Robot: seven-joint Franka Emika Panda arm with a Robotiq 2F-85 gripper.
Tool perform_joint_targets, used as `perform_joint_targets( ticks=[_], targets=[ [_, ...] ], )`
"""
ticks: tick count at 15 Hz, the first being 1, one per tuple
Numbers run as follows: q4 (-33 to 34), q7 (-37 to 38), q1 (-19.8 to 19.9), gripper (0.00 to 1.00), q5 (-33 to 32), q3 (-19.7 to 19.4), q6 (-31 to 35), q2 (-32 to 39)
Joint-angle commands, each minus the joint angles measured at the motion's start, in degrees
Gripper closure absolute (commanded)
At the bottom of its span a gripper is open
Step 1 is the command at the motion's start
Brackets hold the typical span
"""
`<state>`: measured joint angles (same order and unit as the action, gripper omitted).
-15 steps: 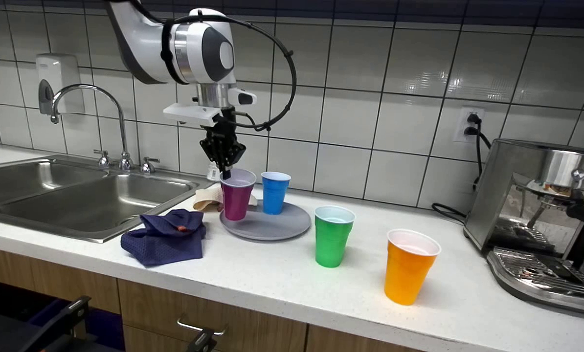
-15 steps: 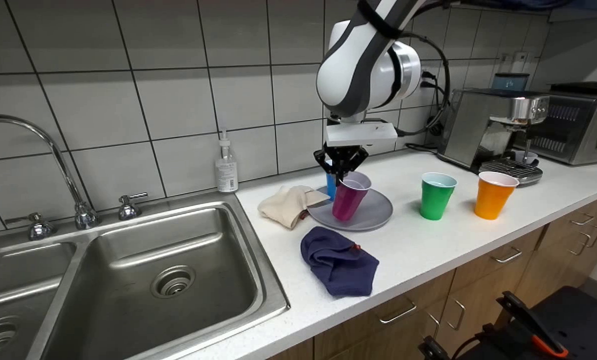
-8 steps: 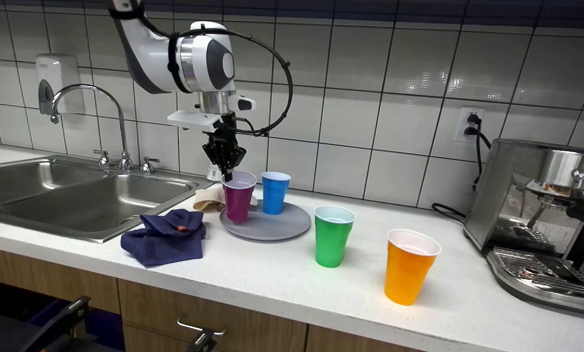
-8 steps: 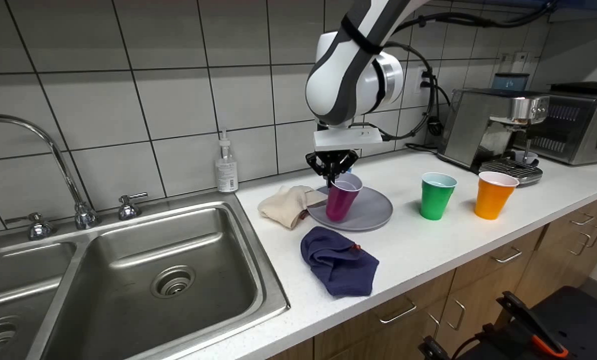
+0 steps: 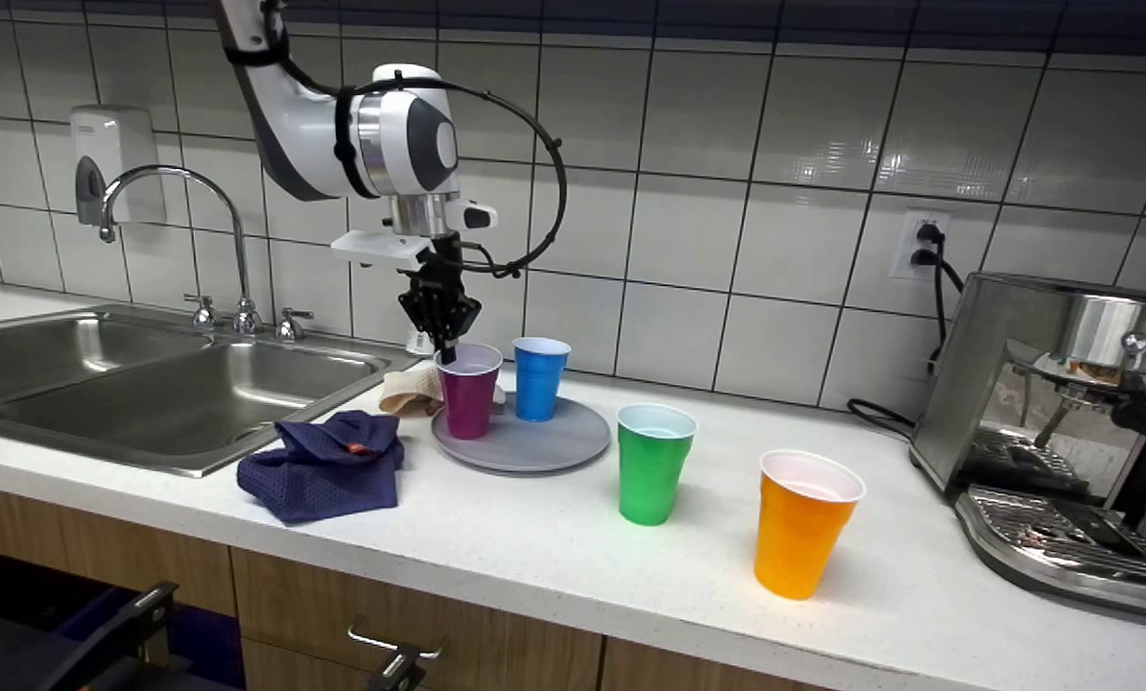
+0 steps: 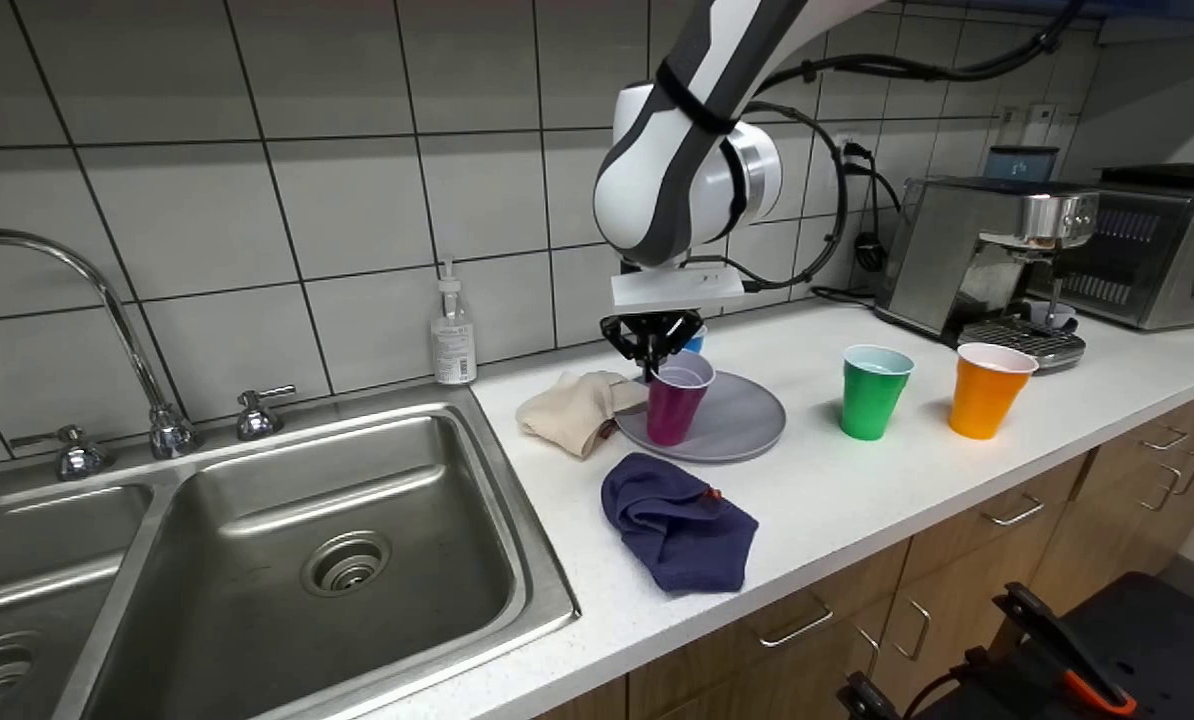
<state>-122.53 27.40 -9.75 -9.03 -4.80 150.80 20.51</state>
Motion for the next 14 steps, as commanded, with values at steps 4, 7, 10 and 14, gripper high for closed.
perform_joint_targets(
  ticks=[4, 7, 10, 14],
  targets=[
    [3.2, 2.7, -2.1, 0.47, -1.4, -1.9, -3.7, 1.4],
    [2.9, 2.1, -1.8, 0.26, -0.9, -1.7, -3.6, 0.5],
    [2.5, 1.9, -1.5, 0.02, -0.4, -1.6, -4.1, -0.7],
    [1.1, 1.2, -0.9, 0.0, 0.1, -1.5, -3.9, -2.9]
  ],
)
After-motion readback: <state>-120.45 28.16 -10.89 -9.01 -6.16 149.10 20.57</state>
